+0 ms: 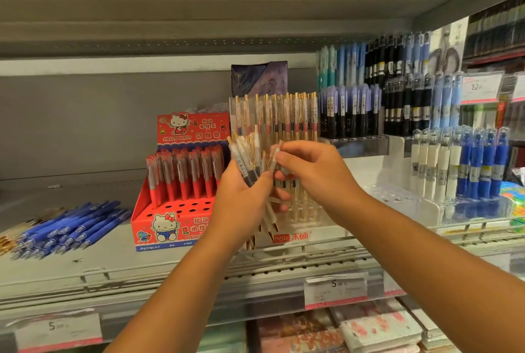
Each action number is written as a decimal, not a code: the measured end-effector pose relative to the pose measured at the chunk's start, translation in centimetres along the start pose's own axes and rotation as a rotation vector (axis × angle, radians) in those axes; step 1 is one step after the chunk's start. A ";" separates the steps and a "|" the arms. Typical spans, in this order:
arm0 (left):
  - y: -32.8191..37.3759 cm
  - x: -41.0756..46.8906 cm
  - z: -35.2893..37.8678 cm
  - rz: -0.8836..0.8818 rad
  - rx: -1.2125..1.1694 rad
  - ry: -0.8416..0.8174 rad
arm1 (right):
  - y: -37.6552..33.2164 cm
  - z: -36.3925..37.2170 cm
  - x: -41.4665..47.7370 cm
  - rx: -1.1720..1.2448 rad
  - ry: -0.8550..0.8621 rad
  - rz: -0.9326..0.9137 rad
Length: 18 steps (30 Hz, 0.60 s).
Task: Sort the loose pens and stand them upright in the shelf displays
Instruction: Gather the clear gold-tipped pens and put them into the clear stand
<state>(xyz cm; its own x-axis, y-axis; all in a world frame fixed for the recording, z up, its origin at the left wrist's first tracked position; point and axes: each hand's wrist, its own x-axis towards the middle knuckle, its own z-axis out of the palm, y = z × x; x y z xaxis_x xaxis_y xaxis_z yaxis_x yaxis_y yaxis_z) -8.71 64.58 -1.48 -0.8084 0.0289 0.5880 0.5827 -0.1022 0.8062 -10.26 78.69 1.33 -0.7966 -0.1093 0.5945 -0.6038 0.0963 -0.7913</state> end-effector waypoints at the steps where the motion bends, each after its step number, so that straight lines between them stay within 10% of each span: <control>1: 0.1 -0.1 -0.1 0.000 0.004 -0.003 | -0.1 0.3 0.0 0.040 -0.008 0.012; 18: 0.2 -1.0 -5.4 -0.047 0.074 0.245 | 0.1 2.5 1.8 0.191 0.249 -0.022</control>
<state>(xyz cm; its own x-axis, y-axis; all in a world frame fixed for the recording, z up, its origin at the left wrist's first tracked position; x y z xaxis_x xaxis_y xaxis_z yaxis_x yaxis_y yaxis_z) -8.23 59.14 -2.33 -0.8253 -0.2108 0.5239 0.5416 -0.0326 0.8400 -11.68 75.99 2.01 -0.7803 0.1387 0.6099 -0.6234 -0.0933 -0.7763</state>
